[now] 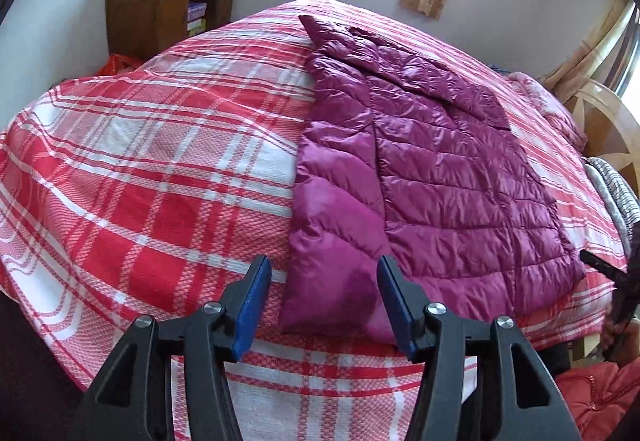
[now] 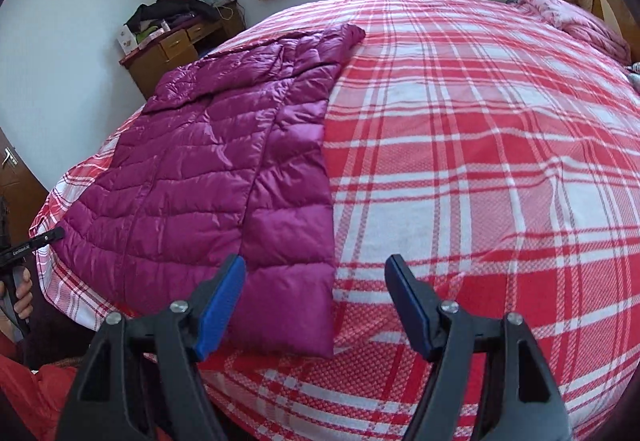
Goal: Fold large clothes
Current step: 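Open both tools and pull back from the folded jacket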
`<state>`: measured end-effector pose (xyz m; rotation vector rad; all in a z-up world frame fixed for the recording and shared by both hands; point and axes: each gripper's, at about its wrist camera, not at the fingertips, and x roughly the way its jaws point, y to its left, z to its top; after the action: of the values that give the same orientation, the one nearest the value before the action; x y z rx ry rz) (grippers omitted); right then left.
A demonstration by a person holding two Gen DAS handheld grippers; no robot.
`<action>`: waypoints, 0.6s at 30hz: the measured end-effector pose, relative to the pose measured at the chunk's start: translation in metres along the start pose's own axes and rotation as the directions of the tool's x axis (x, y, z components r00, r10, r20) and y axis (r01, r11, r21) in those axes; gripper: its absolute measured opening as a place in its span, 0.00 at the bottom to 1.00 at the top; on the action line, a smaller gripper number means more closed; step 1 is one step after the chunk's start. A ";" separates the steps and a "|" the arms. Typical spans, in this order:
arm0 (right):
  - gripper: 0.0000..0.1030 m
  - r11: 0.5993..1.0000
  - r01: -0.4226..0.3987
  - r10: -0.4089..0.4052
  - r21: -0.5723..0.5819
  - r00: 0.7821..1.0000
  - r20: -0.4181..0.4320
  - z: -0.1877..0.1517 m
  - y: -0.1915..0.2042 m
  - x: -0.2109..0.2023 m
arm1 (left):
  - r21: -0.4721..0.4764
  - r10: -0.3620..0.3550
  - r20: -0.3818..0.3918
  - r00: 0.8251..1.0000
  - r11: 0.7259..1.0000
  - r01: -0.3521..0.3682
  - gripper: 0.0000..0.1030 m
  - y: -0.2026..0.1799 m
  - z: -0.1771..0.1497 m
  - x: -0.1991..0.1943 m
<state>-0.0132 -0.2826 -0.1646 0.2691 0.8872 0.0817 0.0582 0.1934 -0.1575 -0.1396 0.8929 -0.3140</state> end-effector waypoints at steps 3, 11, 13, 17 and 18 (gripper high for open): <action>0.72 1.000 0.003 -0.003 -0.002 1.000 -0.002 -0.004 0.001 0.003 | 0.010 -0.043 0.005 0.999 0.999 0.043 0.54 -0.005 -0.002 0.003; 0.40 0.998 -0.030 0.028 -0.046 0.998 -0.052 -0.008 0.013 0.011 | 0.015 -0.060 0.010 0.998 0.998 0.060 0.44 -0.009 -0.002 0.003; 0.40 0.997 -0.041 0.037 -0.060 0.997 -0.064 -0.008 0.017 0.011 | 0.026 -0.069 -0.009 0.998 0.997 0.070 0.43 -0.012 -0.002 0.003; 0.47 0.996 -0.062 0.057 -0.064 0.995 -0.083 -0.010 0.019 0.013 | 0.067 -0.050 -0.009 0.999 0.996 0.051 0.43 -0.018 -0.004 0.004; 0.48 0.996 -0.065 0.060 -0.061 0.995 -0.082 -0.010 0.020 0.013 | 0.067 -0.046 -0.003 0.999 0.997 0.046 0.43 -0.018 -0.005 0.004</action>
<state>-0.0116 -0.2593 -0.1752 0.2352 0.9540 0.1796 0.0531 0.1752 -0.1588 -0.0982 0.8810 -0.3862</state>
